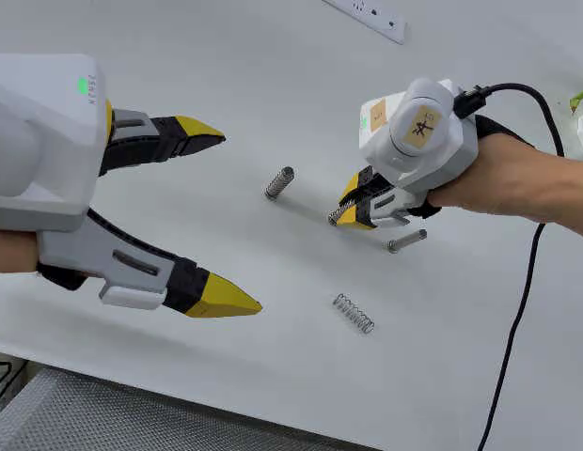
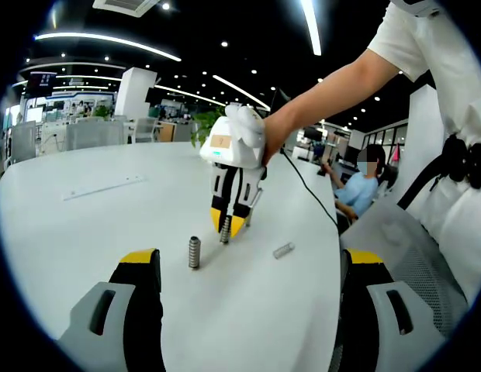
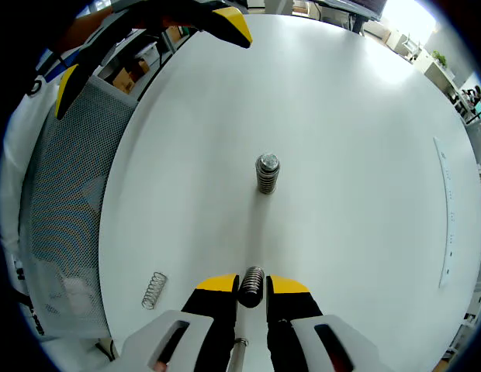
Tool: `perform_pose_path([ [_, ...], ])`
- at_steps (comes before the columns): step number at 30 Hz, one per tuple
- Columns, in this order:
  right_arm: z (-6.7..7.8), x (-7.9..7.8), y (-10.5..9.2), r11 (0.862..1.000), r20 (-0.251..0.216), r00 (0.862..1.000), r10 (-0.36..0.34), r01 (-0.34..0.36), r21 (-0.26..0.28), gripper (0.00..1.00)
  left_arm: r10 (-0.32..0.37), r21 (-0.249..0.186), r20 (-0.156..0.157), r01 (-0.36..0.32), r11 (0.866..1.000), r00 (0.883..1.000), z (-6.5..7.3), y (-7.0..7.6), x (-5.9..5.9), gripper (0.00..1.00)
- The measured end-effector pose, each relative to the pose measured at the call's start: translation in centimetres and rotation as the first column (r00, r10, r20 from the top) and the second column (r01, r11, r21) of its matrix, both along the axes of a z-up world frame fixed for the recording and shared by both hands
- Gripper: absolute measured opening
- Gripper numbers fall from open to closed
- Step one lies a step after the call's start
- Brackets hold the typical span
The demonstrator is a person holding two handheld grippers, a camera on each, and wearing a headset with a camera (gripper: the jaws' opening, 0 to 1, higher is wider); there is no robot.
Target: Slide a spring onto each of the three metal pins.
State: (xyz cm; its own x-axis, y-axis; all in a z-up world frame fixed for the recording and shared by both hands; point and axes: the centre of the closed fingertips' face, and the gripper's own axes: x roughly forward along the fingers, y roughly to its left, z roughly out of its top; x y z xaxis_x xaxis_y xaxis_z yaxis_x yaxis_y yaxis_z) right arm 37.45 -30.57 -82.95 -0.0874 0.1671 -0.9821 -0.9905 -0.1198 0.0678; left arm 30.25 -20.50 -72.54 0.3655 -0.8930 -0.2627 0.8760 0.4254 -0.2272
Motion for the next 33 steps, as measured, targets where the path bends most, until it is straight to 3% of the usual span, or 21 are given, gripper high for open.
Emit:
perform_pose_path([
  [14,0.9,-0.3,0.1,1.0,0.006,1.0,-0.021,0.02,0.02,0.19,-0.009,0.01,0.0,0.009,1.0,1.0,-0.2,0.1,-0.2,0.96],
  [33,3.6,0.6,-0.2,0.99,0.029,0.997,-0.073,0.069,0.126,0.35,-0.029,0.049,0.01,0.028,0.998,1.0,0.3,0.0,-0.5,0.96],
])
